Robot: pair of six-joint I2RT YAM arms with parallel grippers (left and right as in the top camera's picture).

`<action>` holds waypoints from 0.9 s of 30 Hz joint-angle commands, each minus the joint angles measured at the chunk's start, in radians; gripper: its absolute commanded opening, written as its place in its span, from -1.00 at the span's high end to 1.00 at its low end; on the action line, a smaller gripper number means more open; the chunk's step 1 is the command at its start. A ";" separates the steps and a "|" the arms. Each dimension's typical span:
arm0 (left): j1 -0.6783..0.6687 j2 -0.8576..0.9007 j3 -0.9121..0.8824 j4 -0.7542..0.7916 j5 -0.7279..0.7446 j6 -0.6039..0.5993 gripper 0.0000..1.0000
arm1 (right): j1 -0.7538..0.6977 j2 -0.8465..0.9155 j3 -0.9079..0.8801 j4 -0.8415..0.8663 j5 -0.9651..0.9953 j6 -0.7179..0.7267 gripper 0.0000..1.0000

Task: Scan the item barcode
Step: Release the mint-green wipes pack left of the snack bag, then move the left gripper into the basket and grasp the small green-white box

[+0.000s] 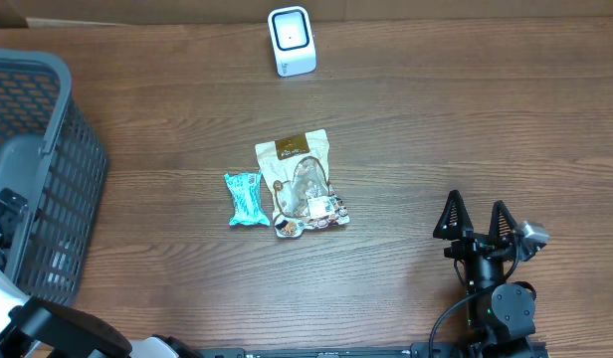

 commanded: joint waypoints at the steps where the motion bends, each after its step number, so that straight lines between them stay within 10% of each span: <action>1: 0.001 0.002 -0.040 0.010 0.004 0.034 -1.00 | -0.001 -0.010 -0.010 0.006 -0.004 -0.004 -1.00; 12: 0.002 0.092 -0.050 0.027 0.254 0.063 -1.00 | -0.001 -0.010 -0.010 0.006 -0.004 -0.004 -1.00; 27: 0.005 0.251 -0.050 -0.072 0.229 0.128 -0.87 | -0.001 -0.010 -0.010 0.006 -0.004 -0.004 -1.00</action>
